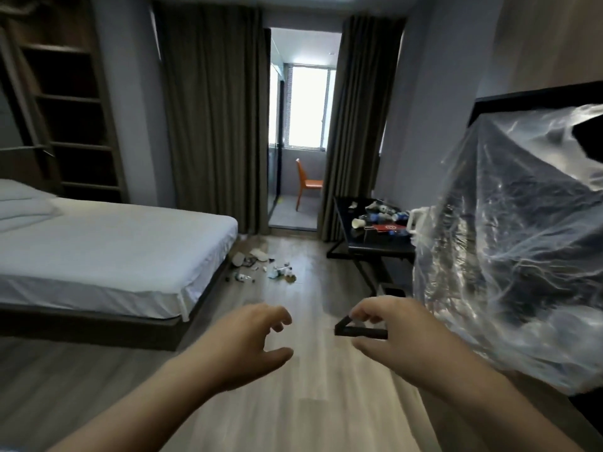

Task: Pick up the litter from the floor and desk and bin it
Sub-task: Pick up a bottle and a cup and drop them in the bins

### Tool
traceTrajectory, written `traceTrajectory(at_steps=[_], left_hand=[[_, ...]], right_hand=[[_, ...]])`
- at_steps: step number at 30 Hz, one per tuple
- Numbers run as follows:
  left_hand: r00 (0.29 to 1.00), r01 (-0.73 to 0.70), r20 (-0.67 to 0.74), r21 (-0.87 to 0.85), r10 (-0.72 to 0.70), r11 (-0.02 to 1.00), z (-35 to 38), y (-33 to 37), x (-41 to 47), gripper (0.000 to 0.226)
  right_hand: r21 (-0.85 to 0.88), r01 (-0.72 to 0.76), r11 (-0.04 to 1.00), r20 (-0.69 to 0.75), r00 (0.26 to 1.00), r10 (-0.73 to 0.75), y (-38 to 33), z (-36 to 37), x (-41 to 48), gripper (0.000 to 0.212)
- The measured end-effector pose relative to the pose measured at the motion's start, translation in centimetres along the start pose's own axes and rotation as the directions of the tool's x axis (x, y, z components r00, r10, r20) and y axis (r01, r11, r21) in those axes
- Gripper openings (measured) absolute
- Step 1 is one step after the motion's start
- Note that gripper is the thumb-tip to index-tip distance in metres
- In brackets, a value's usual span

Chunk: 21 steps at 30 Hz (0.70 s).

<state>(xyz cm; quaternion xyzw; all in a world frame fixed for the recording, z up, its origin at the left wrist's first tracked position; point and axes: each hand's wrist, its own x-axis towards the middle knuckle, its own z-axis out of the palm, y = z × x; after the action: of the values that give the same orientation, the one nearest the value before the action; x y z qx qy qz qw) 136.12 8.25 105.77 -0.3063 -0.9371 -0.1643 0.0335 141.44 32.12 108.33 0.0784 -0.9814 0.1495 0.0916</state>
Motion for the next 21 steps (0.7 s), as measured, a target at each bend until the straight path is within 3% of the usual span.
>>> traceTrajectory(at_steps=[11,21], left_hand=[[0.995,0.091,0.038,0.087,-0.095,0.992,0.7,-11.5,14.5,0.041],[0.991,0.120,0.058,0.056,-0.123,0.991,2.8,-20.3,28.0,0.042]], right_hand=[[0.120,0.013,0.993,-0.003,1.000,-0.013,4.9,5.2,18.2,0.033],[0.077,-0.016,0.997,0.062,0.998,0.011,10.6,9.0,33.6,0.032]])
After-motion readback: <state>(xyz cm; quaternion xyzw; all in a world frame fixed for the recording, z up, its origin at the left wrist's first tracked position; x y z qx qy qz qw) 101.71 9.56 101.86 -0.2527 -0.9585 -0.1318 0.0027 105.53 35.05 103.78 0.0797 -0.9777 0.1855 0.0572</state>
